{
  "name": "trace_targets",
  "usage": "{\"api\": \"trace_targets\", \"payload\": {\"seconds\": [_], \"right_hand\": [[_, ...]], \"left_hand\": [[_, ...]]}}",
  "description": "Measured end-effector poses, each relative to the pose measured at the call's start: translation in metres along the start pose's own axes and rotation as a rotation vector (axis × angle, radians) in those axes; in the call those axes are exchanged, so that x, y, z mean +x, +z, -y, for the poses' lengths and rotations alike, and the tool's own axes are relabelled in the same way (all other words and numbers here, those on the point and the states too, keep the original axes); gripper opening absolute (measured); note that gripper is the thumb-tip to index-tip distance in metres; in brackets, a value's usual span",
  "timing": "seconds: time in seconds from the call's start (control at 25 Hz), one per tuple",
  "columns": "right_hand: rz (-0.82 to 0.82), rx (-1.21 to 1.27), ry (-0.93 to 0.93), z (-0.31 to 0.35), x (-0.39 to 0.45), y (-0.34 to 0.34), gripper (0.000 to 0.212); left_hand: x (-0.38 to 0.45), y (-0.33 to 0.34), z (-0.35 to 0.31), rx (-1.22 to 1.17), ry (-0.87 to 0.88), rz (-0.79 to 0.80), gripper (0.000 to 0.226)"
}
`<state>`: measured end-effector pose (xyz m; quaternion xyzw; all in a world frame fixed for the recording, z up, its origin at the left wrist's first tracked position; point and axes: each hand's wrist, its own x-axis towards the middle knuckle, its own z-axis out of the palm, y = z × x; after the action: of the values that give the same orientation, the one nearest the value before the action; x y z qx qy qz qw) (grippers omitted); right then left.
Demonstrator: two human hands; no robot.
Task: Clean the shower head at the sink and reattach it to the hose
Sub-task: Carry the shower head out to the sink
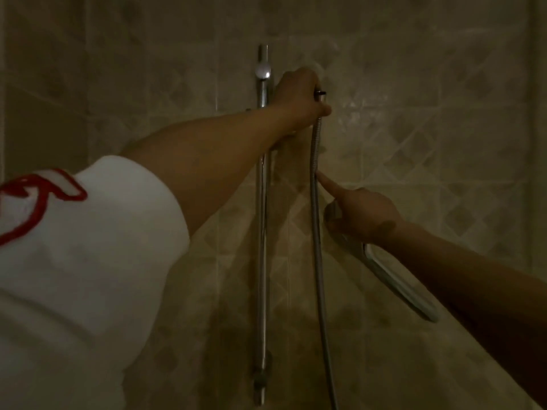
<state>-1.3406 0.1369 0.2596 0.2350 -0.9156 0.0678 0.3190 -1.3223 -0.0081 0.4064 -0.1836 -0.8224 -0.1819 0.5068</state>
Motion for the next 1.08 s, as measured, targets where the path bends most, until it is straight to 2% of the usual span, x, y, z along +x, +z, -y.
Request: {"api": "trace_targets", "payload": {"seconds": [0.16, 0.36, 0.6, 0.72, 0.84, 0.96, 1.08], "right_hand": [[-0.009, 0.011, -0.007, 0.005, 0.04, -0.02, 0.097], [0.048, -0.064, -0.006, 0.014, 0.072, -0.017, 0.107], [0.042, -0.164, -0.079, 0.026, 0.075, -0.01, 0.091], [0.057, -0.122, -0.079, 0.028, 0.07, 0.0, 0.09], [0.036, -0.099, -0.078, 0.024, 0.058, 0.009, 0.09], [0.036, 0.01, -0.067, 0.019, 0.043, 0.026, 0.09], [0.036, 0.264, -0.04, 0.003, 0.021, 0.044, 0.088]], "left_hand": [[0.027, -0.017, 0.003, 0.089, 0.022, -0.022, 0.029], [0.034, -0.022, 0.026, 0.15, -0.005, -0.038, 0.035], [0.031, -0.018, 0.038, 0.244, -0.058, 0.108, 0.03], [0.019, -0.015, 0.047, 0.334, -0.018, 0.114, 0.028], [0.005, 0.001, 0.053, 0.452, -0.053, 0.039, 0.033], [-0.019, 0.013, 0.058, 0.624, 0.035, 0.012, 0.035], [-0.063, 0.032, 0.055, 0.617, 0.009, -0.025, 0.063]]}}
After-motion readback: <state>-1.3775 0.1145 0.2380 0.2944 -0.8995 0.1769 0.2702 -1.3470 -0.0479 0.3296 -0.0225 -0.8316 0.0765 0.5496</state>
